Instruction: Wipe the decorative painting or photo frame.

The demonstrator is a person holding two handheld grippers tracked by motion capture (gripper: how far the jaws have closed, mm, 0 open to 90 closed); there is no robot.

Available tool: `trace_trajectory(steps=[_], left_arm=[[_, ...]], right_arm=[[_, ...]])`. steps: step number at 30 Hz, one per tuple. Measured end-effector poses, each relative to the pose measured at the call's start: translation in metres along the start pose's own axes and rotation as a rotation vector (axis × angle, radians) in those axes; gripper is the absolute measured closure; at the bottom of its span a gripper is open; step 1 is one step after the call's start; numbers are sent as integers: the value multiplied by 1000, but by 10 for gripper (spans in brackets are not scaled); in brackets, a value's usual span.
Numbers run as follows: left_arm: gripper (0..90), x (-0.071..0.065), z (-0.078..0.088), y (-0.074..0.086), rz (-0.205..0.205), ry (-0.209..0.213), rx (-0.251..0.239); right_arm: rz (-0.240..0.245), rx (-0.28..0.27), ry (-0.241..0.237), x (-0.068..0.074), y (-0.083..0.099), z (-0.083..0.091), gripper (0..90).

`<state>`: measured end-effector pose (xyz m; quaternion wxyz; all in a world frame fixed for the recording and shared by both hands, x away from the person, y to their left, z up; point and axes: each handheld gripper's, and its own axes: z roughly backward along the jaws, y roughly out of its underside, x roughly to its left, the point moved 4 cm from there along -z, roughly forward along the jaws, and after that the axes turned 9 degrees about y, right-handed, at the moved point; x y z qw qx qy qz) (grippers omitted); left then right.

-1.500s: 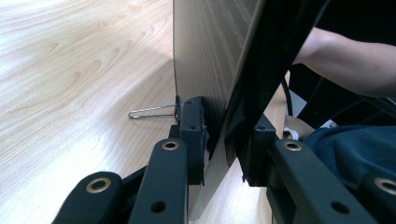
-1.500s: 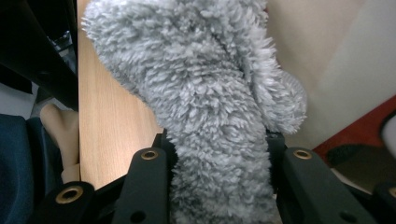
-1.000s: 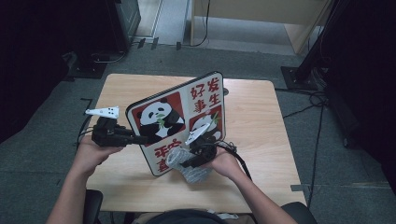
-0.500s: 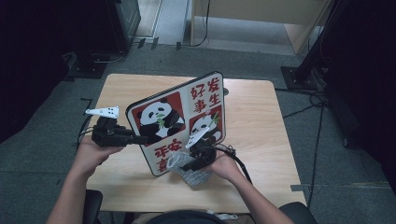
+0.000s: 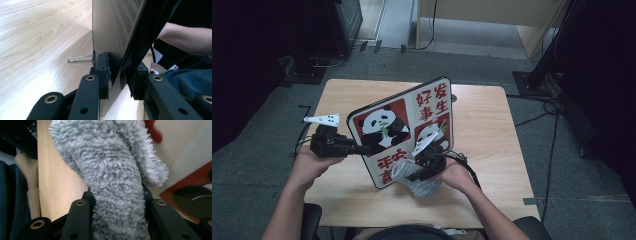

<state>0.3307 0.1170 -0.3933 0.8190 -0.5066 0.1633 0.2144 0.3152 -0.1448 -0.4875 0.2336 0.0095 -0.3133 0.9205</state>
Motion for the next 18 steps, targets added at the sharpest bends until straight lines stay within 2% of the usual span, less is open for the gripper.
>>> trace_trajectory(steps=[5, 13, 18], left_arm=[[701, 0, 1, 0, 2, 17, -11], [702, 0, 5, 1, 2, 16, -17], [691, 1, 7, 2, 8, -7, -10]], right_arm=[[-4, -19, 14, 2, -11, 14, 664], [-3, -30, 20, 4, -31, 32, 666], [-14, -44, 28, 3, -45, 46, 668]])
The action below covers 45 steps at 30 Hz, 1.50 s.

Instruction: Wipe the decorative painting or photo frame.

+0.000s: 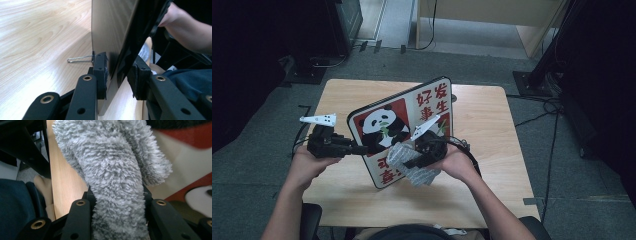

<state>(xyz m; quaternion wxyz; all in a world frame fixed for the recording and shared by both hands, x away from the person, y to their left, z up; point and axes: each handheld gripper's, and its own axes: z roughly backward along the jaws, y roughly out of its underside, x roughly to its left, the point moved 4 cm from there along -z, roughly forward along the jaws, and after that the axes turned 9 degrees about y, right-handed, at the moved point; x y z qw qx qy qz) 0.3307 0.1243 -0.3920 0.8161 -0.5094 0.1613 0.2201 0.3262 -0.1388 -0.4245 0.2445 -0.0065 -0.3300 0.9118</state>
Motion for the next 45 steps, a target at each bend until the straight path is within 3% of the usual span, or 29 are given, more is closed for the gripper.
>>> trace_trajectory(steps=[9, 14, 30, 45], left_arm=[[701, -2, 3, -1, -1, 14, -10], [716, -4, 6, -1, -6, 11, -11], [754, -4, 14, 2, -1, 8, -22], [770, -4, 14, 2, -25, 11, -23]], right_arm=[[17, -4, 17, 1, -25, 19, 669], [29, 24, 26, 2, -38, 26, 669], [70, -34, 44, 11, -85, 54, 668], [95, -107, 55, 25, -137, 82, 665]])
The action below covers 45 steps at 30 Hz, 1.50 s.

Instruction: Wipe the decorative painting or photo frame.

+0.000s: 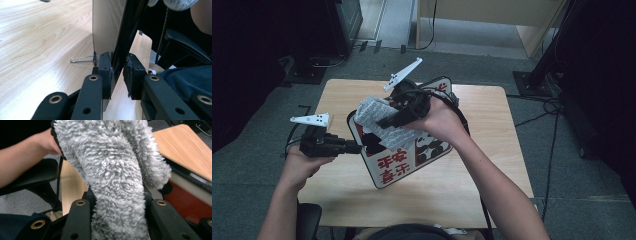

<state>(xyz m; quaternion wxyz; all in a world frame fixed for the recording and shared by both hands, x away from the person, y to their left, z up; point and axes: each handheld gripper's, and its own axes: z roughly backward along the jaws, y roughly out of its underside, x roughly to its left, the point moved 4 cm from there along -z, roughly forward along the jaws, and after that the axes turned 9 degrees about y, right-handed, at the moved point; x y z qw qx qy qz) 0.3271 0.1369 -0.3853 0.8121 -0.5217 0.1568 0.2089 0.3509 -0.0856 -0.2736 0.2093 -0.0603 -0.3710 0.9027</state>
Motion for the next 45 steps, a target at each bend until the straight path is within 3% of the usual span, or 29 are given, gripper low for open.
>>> trace_trajectory(steps=[6, 20, 30, 45], left_arm=[[773, 0, 0, 0, -6, 2, 0], [775, -1, -1, 0, -12, 5, 5], [774, 0, -1, 0, -12, 6, 4], [774, -1, -2, 0, -15, 16, 5]], right_arm=[[12, 20, 10, 1, -3, -7, 665], [22, 4, -18, -3, 9, -15, 662], [47, 9, -37, -2, 26, -27, 661], [31, 19, -60, 1, 53, -43, 662]])
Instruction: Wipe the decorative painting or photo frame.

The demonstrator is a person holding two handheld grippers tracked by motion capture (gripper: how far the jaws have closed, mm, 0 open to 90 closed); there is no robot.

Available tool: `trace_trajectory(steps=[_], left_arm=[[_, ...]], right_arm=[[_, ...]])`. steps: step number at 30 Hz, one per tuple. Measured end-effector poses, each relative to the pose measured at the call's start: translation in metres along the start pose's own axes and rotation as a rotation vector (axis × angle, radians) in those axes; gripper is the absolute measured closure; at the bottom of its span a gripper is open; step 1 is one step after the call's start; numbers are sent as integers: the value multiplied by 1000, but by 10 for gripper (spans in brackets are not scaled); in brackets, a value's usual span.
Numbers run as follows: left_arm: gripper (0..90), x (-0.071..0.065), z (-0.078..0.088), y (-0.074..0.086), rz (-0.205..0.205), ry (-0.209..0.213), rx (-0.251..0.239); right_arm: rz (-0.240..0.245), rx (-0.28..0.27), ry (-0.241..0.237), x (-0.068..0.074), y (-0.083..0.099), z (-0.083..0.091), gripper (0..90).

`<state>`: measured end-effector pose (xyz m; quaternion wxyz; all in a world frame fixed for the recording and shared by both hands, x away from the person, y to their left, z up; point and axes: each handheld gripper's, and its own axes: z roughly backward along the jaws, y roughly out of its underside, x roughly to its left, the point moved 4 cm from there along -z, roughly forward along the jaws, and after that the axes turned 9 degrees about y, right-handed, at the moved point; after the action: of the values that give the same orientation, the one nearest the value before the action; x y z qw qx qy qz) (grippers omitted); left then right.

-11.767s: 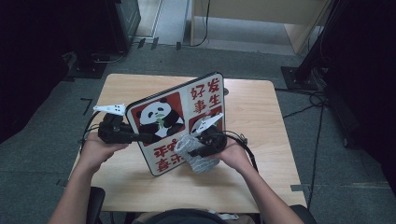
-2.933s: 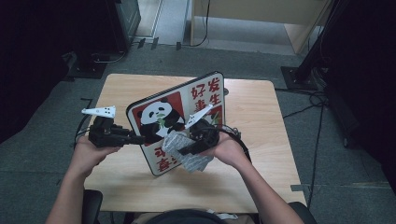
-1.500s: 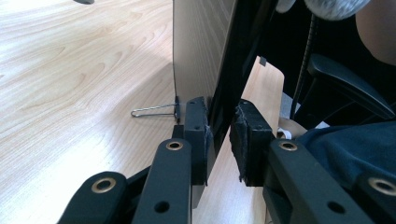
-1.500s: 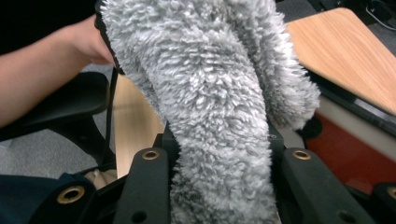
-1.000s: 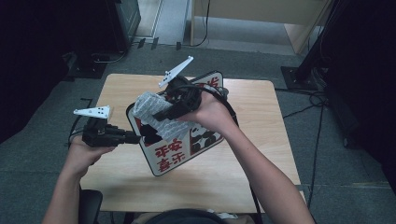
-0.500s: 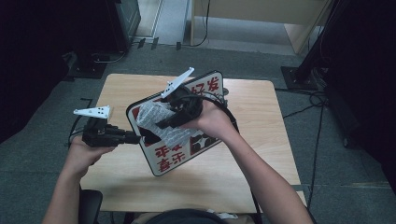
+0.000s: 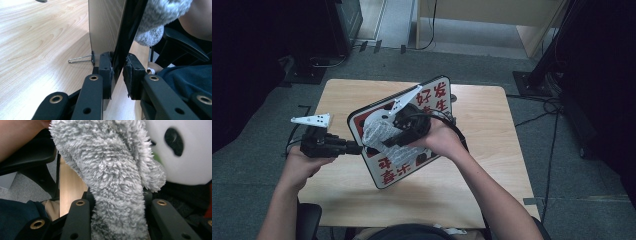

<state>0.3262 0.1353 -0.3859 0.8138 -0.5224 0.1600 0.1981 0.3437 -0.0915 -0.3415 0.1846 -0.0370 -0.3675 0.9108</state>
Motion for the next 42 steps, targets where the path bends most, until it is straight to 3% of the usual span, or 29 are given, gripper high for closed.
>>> trace_trajectory(steps=[17, 42], left_arm=[[774, 0, -1, 0, -5, 5, 8], [771, -1, -1, 0, 0, 2, 7]], right_arm=[[9, 23, -10, 4, 29, -20, 662], [14, 101, -33, 8, 74, -55, 668]])
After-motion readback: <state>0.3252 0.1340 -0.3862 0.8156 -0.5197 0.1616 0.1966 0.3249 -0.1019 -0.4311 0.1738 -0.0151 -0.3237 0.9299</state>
